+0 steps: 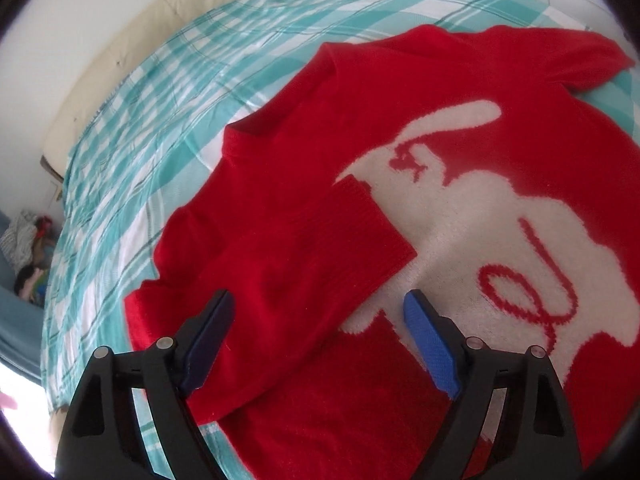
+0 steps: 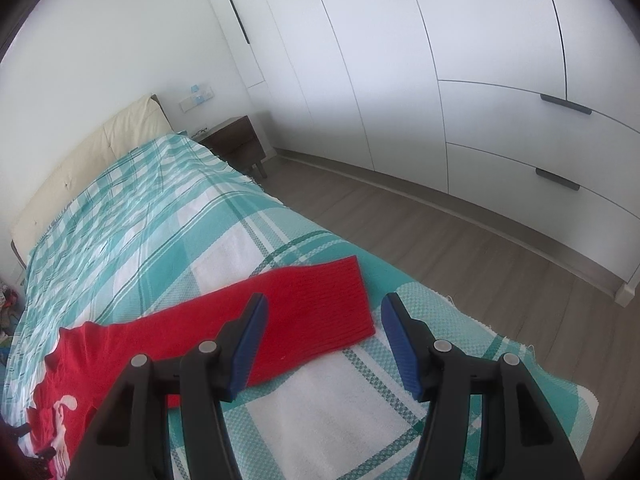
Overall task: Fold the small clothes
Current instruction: 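Grasp the other sleeve cuff with the left gripper, then fold the held sleeve across the body with the left gripper, release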
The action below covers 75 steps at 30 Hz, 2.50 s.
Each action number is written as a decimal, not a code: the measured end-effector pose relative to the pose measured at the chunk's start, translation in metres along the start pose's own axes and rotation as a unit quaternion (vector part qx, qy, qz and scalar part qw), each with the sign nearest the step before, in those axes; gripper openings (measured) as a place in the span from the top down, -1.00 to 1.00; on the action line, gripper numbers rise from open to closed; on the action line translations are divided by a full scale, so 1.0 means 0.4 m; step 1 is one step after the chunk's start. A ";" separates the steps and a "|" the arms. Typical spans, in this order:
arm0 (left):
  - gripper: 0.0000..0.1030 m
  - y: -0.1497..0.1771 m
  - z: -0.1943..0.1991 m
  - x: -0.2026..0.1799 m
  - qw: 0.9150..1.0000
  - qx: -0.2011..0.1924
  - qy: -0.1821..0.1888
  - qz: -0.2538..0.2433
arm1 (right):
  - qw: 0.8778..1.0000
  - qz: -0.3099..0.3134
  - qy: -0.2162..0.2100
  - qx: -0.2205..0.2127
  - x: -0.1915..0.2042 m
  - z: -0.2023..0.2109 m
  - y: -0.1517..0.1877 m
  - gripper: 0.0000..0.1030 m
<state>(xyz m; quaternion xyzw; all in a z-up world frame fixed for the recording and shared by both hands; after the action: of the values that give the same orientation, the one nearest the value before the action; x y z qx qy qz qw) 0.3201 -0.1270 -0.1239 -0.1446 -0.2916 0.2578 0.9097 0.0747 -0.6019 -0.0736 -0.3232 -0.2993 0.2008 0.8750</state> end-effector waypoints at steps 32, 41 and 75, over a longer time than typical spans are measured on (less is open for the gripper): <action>0.95 0.854 0.192 0.589 0.763 0.042 -0.161 0.625 | 0.996 0.081 -0.020 -0.027 0.093 0.031 0.027 -0.14; 0.95 0.937 0.101 0.536 0.748 0.105 -0.146 0.639 | 0.995 0.099 -0.006 -0.026 0.099 0.021 0.036 -0.14; 0.60 0.957 0.103 0.525 0.746 0.088 -0.127 0.648 | 0.996 0.085 0.007 -0.016 0.079 0.008 0.033 -0.14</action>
<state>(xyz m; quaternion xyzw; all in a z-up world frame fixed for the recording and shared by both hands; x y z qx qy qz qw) 0.2943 0.3097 -0.1537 -0.1840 -0.2161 0.8259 0.4871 0.0940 -0.5740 -0.0682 -0.3628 -0.2681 0.2673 0.8515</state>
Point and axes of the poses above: each gripper's, at about its wrist camera, not at the fingertips, and z roughly against the way its jaws point, x to its left, y to its underside, the point moved 2 cm from there along -z, roughly the way its jaws point, and after that the axes turned 7 degrees about -z, right-handed, at the moved point
